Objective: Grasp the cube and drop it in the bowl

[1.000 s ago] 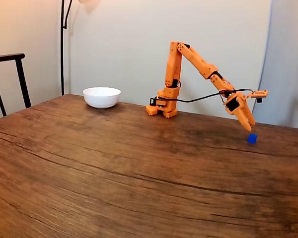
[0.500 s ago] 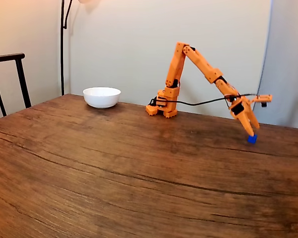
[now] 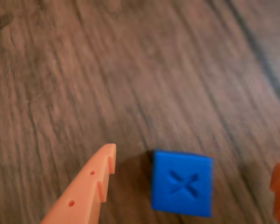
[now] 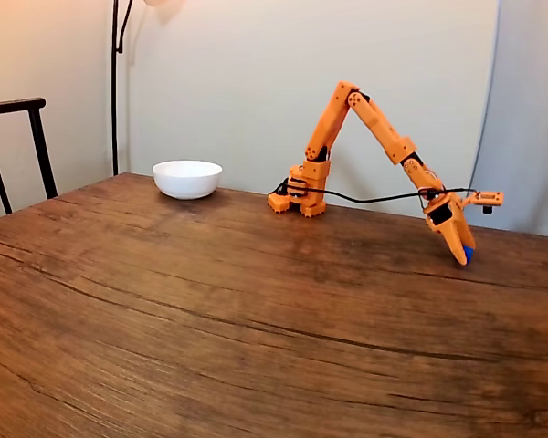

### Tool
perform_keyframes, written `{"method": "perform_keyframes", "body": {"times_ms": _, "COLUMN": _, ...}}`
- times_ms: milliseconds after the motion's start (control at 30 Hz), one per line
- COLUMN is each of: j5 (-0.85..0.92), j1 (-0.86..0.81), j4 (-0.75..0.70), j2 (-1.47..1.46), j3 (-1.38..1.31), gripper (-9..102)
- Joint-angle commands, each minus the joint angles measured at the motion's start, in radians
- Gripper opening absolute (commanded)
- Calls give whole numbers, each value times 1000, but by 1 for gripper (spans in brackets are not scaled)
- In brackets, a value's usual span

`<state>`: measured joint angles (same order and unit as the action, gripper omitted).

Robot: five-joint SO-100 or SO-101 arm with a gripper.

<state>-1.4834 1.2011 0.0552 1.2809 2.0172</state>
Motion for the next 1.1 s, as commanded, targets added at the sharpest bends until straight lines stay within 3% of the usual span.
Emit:
{"method": "perform_keyframes", "body": {"times_ms": 0, "j5": 3, "j1": 5, "j4": 5, "j2": 9, "j3": 9, "gripper": 45}}
{"method": "perform_keyframes", "body": {"times_ms": 167, "j5": 5, "j1": 6, "j4": 6, "j2": 9, "j3": 17, "gripper": 45}}
{"method": "perform_keyframes", "body": {"times_ms": 433, "j5": -3, "j1": 0, "j4": 6, "j2": 8, "j3": 20, "gripper": 29}}
{"method": "perform_keyframes", "body": {"times_ms": 733, "j5": 5, "j1": -8, "j4": 11, "j2": -29, "j3": 5, "gripper": 28}}
{"method": "perform_keyframes", "body": {"times_ms": 1067, "j5": 5, "j1": -12, "j4": 9, "j2": -48, "j3": 3, "gripper": 8}}
